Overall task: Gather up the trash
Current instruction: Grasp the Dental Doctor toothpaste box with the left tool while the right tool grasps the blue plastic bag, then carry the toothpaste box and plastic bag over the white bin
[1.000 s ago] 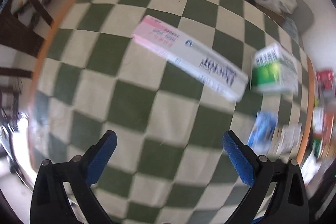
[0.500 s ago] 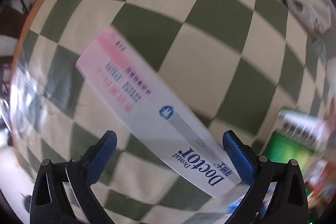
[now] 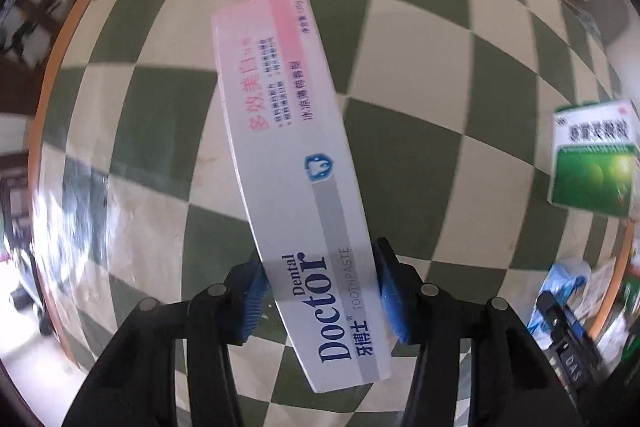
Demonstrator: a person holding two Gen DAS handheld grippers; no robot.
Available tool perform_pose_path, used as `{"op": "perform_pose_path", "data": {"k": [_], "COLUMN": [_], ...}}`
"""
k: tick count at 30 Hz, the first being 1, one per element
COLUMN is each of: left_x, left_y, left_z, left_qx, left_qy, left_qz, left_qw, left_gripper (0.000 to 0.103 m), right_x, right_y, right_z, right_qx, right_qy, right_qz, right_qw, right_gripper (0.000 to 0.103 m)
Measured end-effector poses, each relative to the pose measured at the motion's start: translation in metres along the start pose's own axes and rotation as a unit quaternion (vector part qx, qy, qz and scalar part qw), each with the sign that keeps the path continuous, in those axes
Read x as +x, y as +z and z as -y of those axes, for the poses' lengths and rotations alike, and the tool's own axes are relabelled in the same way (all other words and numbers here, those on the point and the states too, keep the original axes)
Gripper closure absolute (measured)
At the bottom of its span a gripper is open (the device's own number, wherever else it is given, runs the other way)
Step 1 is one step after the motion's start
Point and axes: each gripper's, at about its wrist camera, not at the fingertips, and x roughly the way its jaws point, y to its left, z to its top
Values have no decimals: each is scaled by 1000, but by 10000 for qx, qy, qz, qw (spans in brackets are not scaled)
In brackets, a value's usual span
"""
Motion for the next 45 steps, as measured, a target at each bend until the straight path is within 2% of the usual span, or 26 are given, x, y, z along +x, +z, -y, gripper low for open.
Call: {"op": "perform_pose_path", "data": {"k": [1, 2, 5, 12, 17, 23, 26, 30, 33, 37, 40, 45], "left_x": [-2, -3, -10, -31, -49, -77, -93, -104, -116, -111, -99, -67], "left_y": [-3, -4, -16, -52, -83, -134, -156, -174, -218, -266, -308, -373], "left_z": [3, 6, 11, 0, -11, -25, -29, -61, -85, -119, -142, -172], "left_qx": [114, 203, 467, 810, 922, 1020, 1076, 1253, 1417, 1609, 1714, 1815], "left_qy": [57, 93, 218, 333, 250, 103, -22, -172, -307, -500, -624, -901], "left_qz": [74, 119, 255, 499, 670, 972, 1216, 1545, 1699, 1615, 1383, 791], "left_qw": [9999, 9997, 9983, 9949, 9932, 9900, 9867, 9799, 9747, 9724, 9734, 9761], "left_gripper": [57, 58, 59, 60, 60, 61, 61, 61, 61, 61, 61, 61], "right_x": [0, -1, -3, -16, -36, -70, -91, -124, -151, -166, -162, -122], "right_y": [-1, -3, -11, -28, -48, -84, -114, -169, -227, -313, -382, -479], "right_z": [1, 3, 0, 10, 14, 6, -11, -1, 5, -1, -4, -7], "right_qx": [-18, -27, -48, 74, 46, 39, 13, 23, 79, 255, 400, 452], "right_qy": [-13, 6, 111, 409, 626, 816, 894, 994, 1070, 1234, 1385, 1357], "right_qz": [29, 61, 106, 306, 502, 734, 905, 1173, 1399, 1503, 1298, 558], "right_qw": [10000, 10000, 9999, 9987, 9968, 9939, 9919, 9881, 9843, 9806, 9810, 9881], "right_gripper": [46, 57, 71, 77, 79, 80, 80, 80, 80, 80, 80, 80]}}
